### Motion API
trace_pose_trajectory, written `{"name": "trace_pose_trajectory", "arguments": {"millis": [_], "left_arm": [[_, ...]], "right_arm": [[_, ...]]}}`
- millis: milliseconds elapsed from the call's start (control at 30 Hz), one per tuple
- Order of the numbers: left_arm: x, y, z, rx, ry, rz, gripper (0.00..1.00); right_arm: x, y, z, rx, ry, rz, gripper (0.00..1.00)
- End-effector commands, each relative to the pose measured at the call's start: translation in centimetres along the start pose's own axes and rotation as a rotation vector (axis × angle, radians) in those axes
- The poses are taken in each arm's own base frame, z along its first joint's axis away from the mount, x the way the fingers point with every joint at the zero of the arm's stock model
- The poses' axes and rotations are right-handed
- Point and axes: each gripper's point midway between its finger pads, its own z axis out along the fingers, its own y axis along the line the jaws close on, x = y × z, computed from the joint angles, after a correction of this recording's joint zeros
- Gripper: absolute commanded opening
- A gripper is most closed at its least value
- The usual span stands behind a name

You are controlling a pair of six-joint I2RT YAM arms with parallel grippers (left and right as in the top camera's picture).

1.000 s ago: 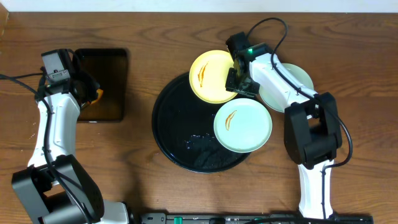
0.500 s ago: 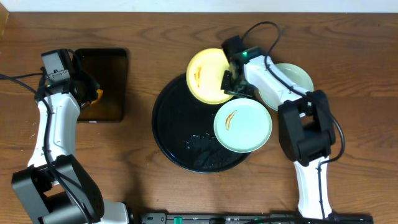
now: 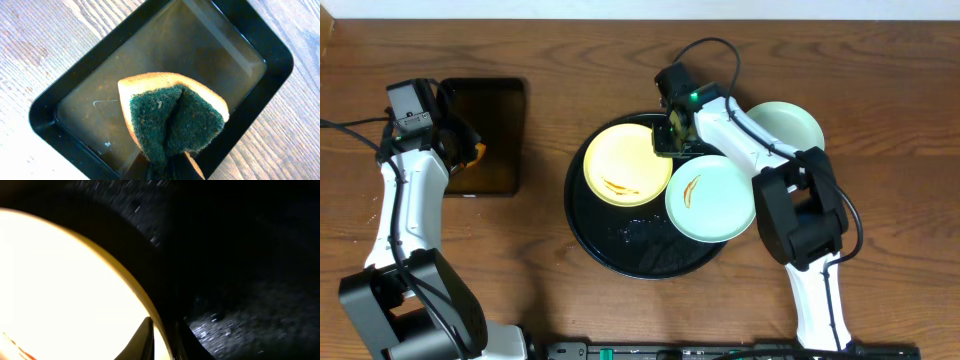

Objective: Clean dirty plates on tray and stack at the side

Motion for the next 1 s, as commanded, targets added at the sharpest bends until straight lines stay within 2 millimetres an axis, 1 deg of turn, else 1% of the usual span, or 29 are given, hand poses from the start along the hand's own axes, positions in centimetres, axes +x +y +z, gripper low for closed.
{"name": "trace_pose_trajectory", "arguments": {"millis": [0,100,167,200,267,367,433,500,667,733,833,900,967], "left_arm": [[0.2,-0.2,0.3,-0.002,0.009,0.018,0.07],[0.6,-1.0,0.3,0.018,0.017,0.047,0.07],[1.3,-2.8,0.1,0.094,0.042,0.126,0.08],[1.8,-3.8,-0.1,0.138,0.053,0.172,0.07],[2.4,-5.3,-0.4,0.184,0.062,0.226,0.07],[3.5,-6.5,-0.8,0.2,0.076,0.257,0.07],[4.7,-7.1,-1.0,0.207,0.11,0.277,0.07],[6.5,-7.8,-1.3,0.219,0.163,0.298,0.07],[9.8,-8.7,-1.9,0.206,0.253,0.32,0.07],[10.7,-9.1,-2.1,0.207,0.27,0.338,0.07],[11.2,-9.6,-2.2,0.212,0.274,0.357,0.07],[11.2,-9.6,-2.2,0.205,0.271,0.356,0.07],[11.1,-9.3,-2.1,0.188,0.264,0.354,0.08]], "right_arm": [[1.9,1.4,1.2,-0.012,0.055,-0.071,0.13],[3.1,2.2,1.3,-0.004,0.081,-0.109,0.15],[3.9,2.4,1.4,0.01,0.101,-0.12,0.14],[4.2,2.3,1.4,0.031,0.107,-0.125,0.14],[4.4,1.7,1.5,0.093,0.096,-0.133,0.16],[3.9,0.7,1.4,0.178,0.054,-0.09,0.15],[3.8,0.6,1.4,0.185,0.046,-0.07,0.11],[3.7,0.4,1.3,0.188,0.043,-0.028,0.02],[4.2,-0.1,1.2,0.201,0.058,0.06,0.02],[4.7,0.5,1.3,0.178,0.08,0.082,0.02],[5.9,2.3,1.5,0.105,0.131,0.079,0.01],[6.1,2.8,1.5,0.093,0.139,0.064,0.08],[5.9,2.9,1.3,0.084,0.134,0.002,0.18]]}}
